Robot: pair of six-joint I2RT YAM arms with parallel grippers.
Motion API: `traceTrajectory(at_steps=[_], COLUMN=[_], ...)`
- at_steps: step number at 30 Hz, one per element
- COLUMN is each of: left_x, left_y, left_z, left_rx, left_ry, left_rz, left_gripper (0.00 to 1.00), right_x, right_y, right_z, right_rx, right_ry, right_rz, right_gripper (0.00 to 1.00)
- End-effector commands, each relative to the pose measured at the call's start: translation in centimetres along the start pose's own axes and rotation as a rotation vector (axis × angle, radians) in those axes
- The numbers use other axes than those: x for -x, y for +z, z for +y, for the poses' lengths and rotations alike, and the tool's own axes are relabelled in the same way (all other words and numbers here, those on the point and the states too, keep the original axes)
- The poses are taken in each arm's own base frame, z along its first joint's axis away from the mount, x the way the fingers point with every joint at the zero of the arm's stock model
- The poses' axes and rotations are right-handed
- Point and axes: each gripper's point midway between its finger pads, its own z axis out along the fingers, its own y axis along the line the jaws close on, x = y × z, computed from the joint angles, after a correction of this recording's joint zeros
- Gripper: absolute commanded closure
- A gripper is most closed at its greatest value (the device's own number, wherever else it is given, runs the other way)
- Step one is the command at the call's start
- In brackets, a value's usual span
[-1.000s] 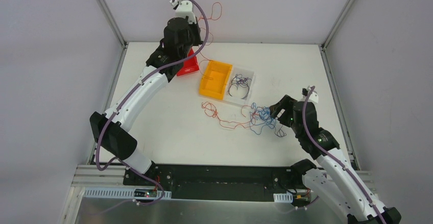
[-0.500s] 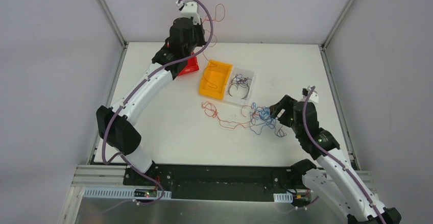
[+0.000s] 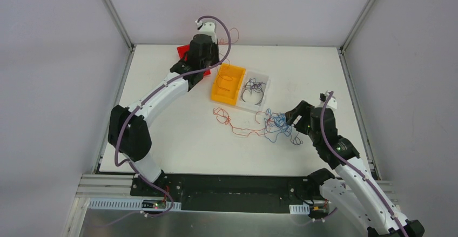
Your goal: Untangle the cables
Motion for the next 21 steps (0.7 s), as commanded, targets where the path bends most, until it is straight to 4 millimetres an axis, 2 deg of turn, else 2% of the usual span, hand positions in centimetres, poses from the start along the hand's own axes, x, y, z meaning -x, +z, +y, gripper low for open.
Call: traceTrajectory(at_steps=[1, 2, 8, 12, 21], left_x=[-3.6, -5.4, -10.4, -13.0, -17.5], left_y=[1.2, 1.4, 1.1, 1.4, 4.1], left_z=[-0.2, -0.1, -0.1, 0.1, 0.3], left_rx=[-0.045, -0.053, -0.083, -0.073, -0.026], left_ry=[-0.047, -0.048, -0.057, -0.046, 0.037], left_rz=[0.04, 0.073, 0.187, 0.287, 0.523], left_gripper=[1.0, 1.0, 1.0, 1.0, 1.0], right_x=[1.1, 1.0, 1.1, 1.0, 1.2], right_y=[-0.3, -0.3, -0.4, -0.4, -0.7], right_z=[0.7, 0.7, 0.8, 0.8, 0.7], right_rx=[0.019, 0.02, 0.026, 0.029, 0.027], right_ry=[-0.006, -0.006, -0.002, 0.002, 0.001], right_rz=[-0.022, -0.02, -0.023, -0.02, -0.024], right_gripper=[0.25, 0.25, 0.25, 0.25, 0.25])
